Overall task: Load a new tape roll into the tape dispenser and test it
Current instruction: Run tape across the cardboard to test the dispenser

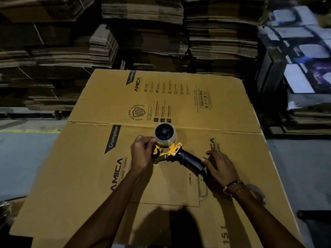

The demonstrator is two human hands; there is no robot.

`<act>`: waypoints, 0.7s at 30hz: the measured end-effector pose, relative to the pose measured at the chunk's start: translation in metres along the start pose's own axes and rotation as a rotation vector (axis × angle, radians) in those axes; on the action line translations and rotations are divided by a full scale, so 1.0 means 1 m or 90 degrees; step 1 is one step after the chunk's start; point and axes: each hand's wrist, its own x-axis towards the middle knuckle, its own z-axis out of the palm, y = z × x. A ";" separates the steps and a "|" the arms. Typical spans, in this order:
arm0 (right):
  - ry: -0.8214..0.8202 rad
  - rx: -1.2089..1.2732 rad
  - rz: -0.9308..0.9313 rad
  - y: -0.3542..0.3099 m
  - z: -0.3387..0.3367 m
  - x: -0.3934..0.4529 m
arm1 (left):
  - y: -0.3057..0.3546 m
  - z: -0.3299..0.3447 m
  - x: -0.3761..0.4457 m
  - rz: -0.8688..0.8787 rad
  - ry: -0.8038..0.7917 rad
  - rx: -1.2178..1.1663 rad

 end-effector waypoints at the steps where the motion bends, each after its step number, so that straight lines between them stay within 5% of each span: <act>1: -0.003 -0.016 -0.005 0.004 -0.001 -0.003 | -0.002 -0.003 -0.001 -0.007 0.022 -0.014; 5: -0.006 -0.031 -0.029 0.000 0.002 -0.004 | -0.026 -0.026 -0.001 -0.112 0.103 -0.120; 9: 0.006 -0.044 -0.080 -0.020 0.006 0.004 | -0.050 -0.045 -0.008 -0.242 0.050 -0.295; 15: -0.015 -0.076 -0.219 -0.084 0.016 0.028 | -0.070 -0.045 -0.018 -0.225 0.025 -0.029; 21: -0.111 -0.144 -0.307 -0.149 0.045 0.054 | -0.072 -0.035 -0.010 -0.089 -0.135 0.015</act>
